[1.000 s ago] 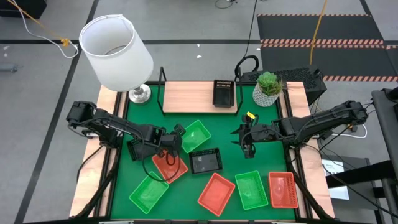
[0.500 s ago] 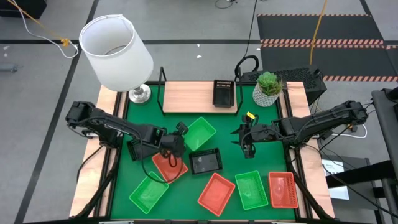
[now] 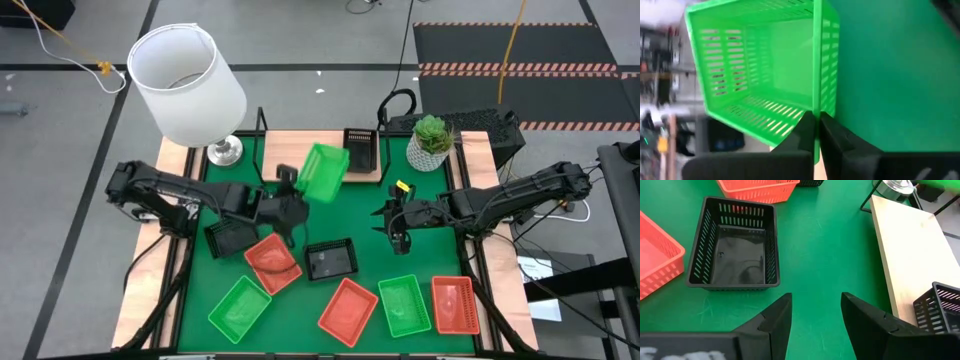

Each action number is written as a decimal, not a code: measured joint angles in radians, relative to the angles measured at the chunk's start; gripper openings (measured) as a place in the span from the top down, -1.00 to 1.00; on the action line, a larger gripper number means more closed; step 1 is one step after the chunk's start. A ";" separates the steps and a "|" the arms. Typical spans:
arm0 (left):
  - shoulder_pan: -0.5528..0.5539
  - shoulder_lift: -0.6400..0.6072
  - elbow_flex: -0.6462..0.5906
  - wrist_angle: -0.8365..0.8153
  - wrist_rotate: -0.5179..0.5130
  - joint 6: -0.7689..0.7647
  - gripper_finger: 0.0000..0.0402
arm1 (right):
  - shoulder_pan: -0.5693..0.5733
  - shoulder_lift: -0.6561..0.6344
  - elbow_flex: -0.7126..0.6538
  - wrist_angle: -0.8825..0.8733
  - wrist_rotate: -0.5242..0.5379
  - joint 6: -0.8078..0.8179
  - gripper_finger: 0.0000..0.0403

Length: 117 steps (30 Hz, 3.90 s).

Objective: Stack baskets on shelf by color
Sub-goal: Put the top green bin on the shelf

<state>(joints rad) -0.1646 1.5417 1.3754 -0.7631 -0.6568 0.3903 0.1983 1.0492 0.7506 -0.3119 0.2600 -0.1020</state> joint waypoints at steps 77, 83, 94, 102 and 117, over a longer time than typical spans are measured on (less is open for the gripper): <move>0.391 0.378 0.074 0.137 0.122 0.027 0.80 | 0.000 -0.011 -0.001 0.046 0.000 -0.015 0.18; 0.391 0.378 0.074 0.137 0.122 0.026 0.79 | 0.000 -0.011 -0.001 0.046 0.000 -0.015 0.18; 0.419 0.378 0.073 0.137 0.126 -0.028 0.79 | 0.000 -0.011 -0.001 0.046 0.000 -0.015 0.18; 0.410 0.378 0.073 0.136 0.128 -0.022 0.79 | 0.000 -0.011 -0.001 0.046 0.000 -0.015 0.18; 0.403 0.377 0.073 0.118 0.129 -0.019 0.79 | 0.000 -0.011 -0.001 0.046 0.000 -0.015 0.18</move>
<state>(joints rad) 0.2386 1.9190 1.4483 -0.6455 -0.5282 0.3710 0.1982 1.0386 0.7498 -0.2661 0.2599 -0.1169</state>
